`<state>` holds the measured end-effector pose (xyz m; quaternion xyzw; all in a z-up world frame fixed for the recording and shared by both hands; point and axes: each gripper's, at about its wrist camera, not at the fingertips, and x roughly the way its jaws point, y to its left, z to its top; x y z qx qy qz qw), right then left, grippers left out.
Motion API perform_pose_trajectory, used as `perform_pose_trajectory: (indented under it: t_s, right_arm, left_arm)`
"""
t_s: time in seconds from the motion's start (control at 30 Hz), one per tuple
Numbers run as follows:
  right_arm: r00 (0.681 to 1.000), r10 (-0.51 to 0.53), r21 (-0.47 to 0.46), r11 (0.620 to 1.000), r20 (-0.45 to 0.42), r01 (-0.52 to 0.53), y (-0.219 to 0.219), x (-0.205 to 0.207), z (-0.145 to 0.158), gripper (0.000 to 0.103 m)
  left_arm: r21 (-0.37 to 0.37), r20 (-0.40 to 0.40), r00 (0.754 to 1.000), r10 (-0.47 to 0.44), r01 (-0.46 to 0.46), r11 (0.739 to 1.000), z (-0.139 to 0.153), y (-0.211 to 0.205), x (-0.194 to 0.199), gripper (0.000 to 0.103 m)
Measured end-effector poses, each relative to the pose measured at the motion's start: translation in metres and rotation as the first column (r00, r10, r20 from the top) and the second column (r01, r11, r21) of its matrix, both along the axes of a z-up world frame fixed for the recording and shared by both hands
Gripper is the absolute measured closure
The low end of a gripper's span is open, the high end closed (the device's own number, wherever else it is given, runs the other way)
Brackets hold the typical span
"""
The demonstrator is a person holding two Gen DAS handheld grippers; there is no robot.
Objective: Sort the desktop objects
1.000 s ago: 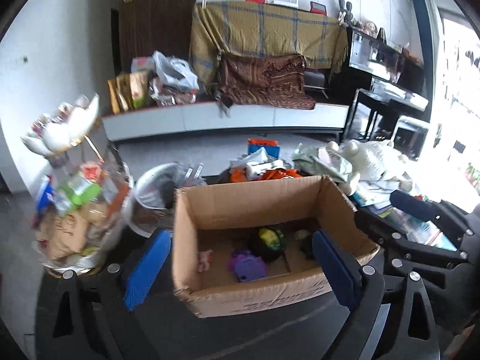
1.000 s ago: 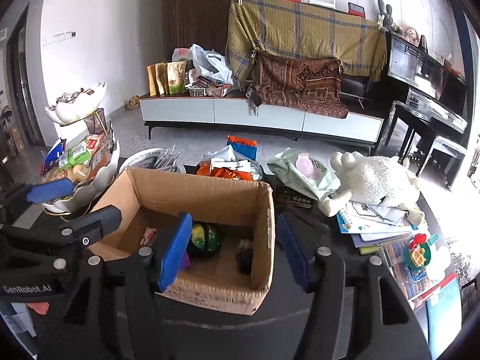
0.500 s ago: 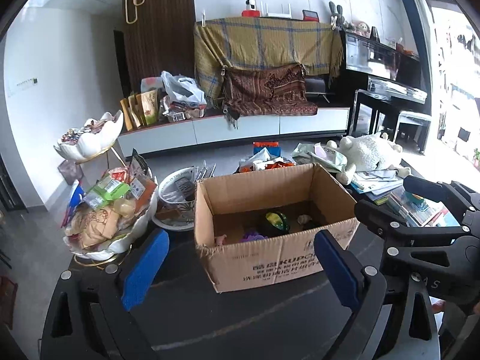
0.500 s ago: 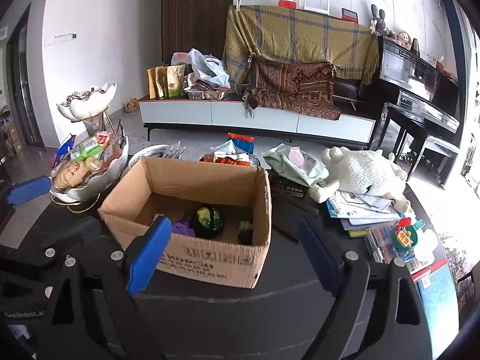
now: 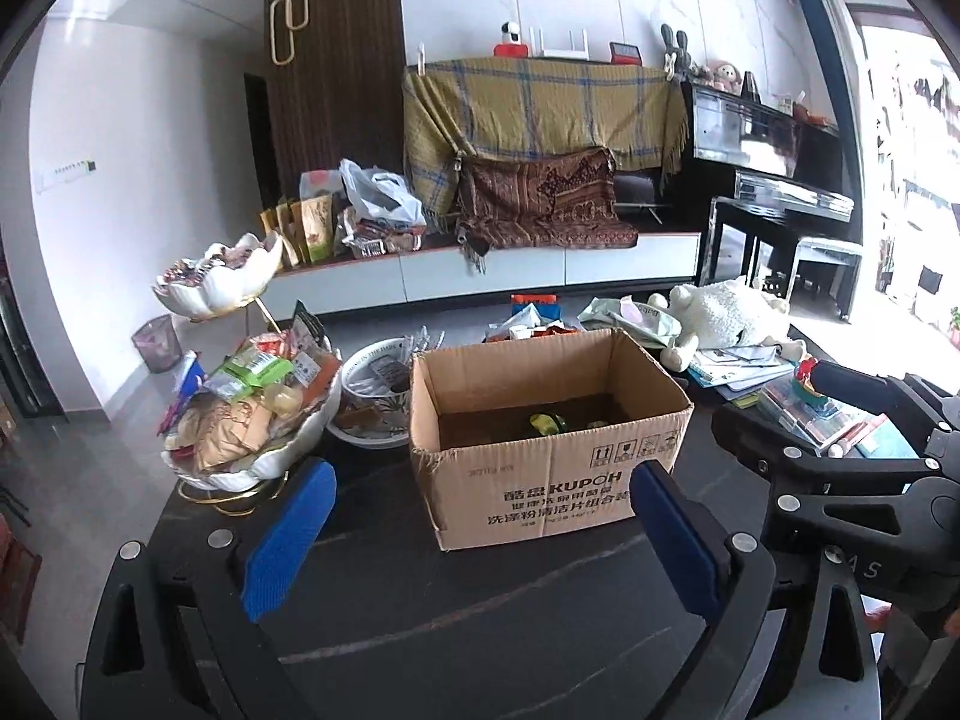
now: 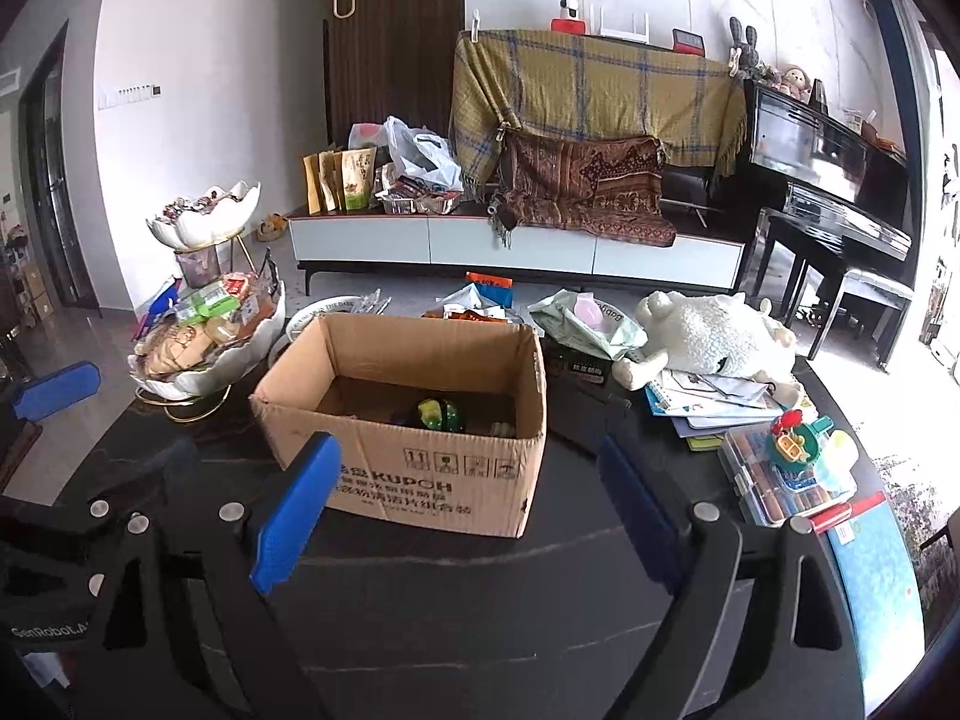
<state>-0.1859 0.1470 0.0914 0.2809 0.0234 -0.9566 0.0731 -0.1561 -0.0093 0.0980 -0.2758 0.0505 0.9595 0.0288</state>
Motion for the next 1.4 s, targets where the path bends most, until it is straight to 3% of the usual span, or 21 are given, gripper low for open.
perform_pose_trajectory:
  t_s: [0.63, 0.87, 1.03, 1.4]
  right_arm:
    - [1.0, -0.007, -0.005, 1.0, -0.023, 0.007, 0.001, 0.061, 0.001, 0.016]
    - [0.999, -0.037, -0.004, 0.999, -0.035, 0.037, 0.001, 0.082, -0.001, 0.016]
    - [0.997, -0.065, 0.026, 0.997, -0.045, 0.066, -0.002, 0.095, -0.004, 0.016]
    - [0.996, -0.083, -0.005, 0.997, -0.029, 0.083, 0.001, 0.115, -0.015, 0.016]
  left_arm:
    - [-0.003, -0.023, 0.999, 0.036, -0.036, 0.999, -0.002, 0.001, 0.066, 0.006]
    - [0.051, 0.016, 1.0, 0.027, -0.028, 0.998, -0.009, -0.004, 0.08, 0.006]
    - [0.047, 0.022, 0.999, 0.031, -0.032, 0.998, -0.015, -0.004, 0.091, 0.006]
    - [0.064, 0.029, 0.999, 0.029, -0.03, 0.998, -0.025, -0.006, 0.109, 0.006]
